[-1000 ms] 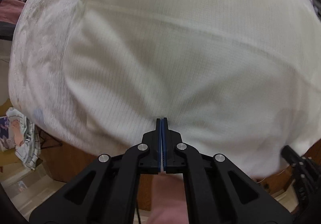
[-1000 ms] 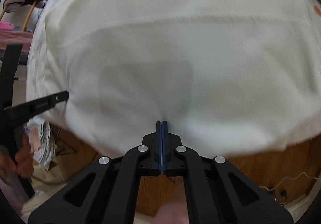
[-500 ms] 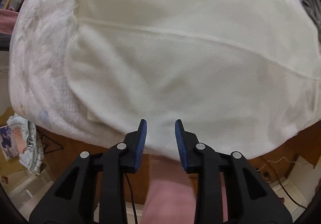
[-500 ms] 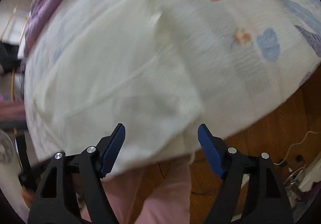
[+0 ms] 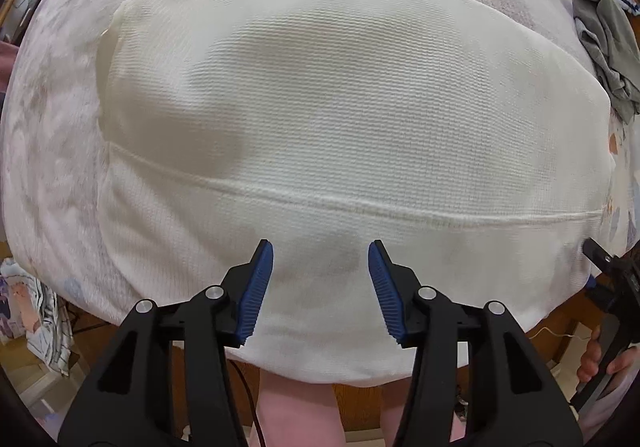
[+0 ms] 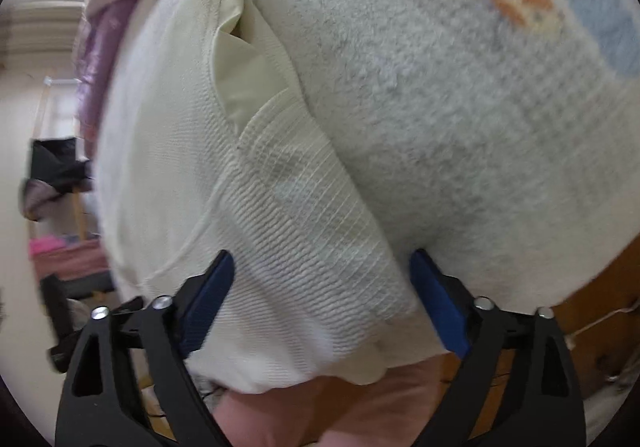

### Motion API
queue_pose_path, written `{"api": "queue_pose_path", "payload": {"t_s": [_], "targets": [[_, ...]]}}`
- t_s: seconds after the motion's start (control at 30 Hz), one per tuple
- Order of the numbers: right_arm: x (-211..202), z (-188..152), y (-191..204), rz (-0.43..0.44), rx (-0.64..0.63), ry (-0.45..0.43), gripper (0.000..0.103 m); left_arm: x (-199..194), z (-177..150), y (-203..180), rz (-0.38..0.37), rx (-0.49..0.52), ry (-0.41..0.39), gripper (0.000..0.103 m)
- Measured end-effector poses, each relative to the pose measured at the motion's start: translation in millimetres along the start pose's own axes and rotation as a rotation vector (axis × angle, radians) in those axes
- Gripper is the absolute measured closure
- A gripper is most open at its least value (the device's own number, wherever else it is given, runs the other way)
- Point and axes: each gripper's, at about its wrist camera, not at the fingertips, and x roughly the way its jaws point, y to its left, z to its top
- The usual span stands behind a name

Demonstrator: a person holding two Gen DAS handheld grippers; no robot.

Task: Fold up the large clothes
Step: 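Grasp the jacket edge with the right tool and lift it while the left tool holds the fold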

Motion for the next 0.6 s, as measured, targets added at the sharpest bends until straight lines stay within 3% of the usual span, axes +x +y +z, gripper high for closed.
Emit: {"api": "queue_pose_path", "payload": {"t_s": [0.07,0.13,0.23,0.37,0.5,0.6], "targets": [[9.7,-5.2,-9.1,0.137,0.087,0.064,0.012,-1.5,4.3,-10.3,-0.007,0.004,-0.004,0.052],[16.8,-10.4,-16.3,0.187,0.127,0.124,0.012,-0.2,8.2,-16.6,-0.013,0.004,-0.001,0.052],[22.4,-11.3,-17.8,0.215,0.155,0.084,0.009,1.0,11.3,-13.0,-0.021,-0.003,0.009,0.052],[27.9,-9.2,-33.1,0.448,0.342,0.063,0.010,6.9,11.2,-13.1,-0.019,-0.019,0.019,0.052],[32.0,7.5,-30.1,0.458,0.392,0.006,0.009,10.7,12.4,-11.9,-0.029,-0.032,0.040,0.052],[45.6,14.1,-27.8,0.468,0.456,0.012,0.009,9.7,19.2,-3.3,-0.029,-0.028,0.029,0.052]]}}
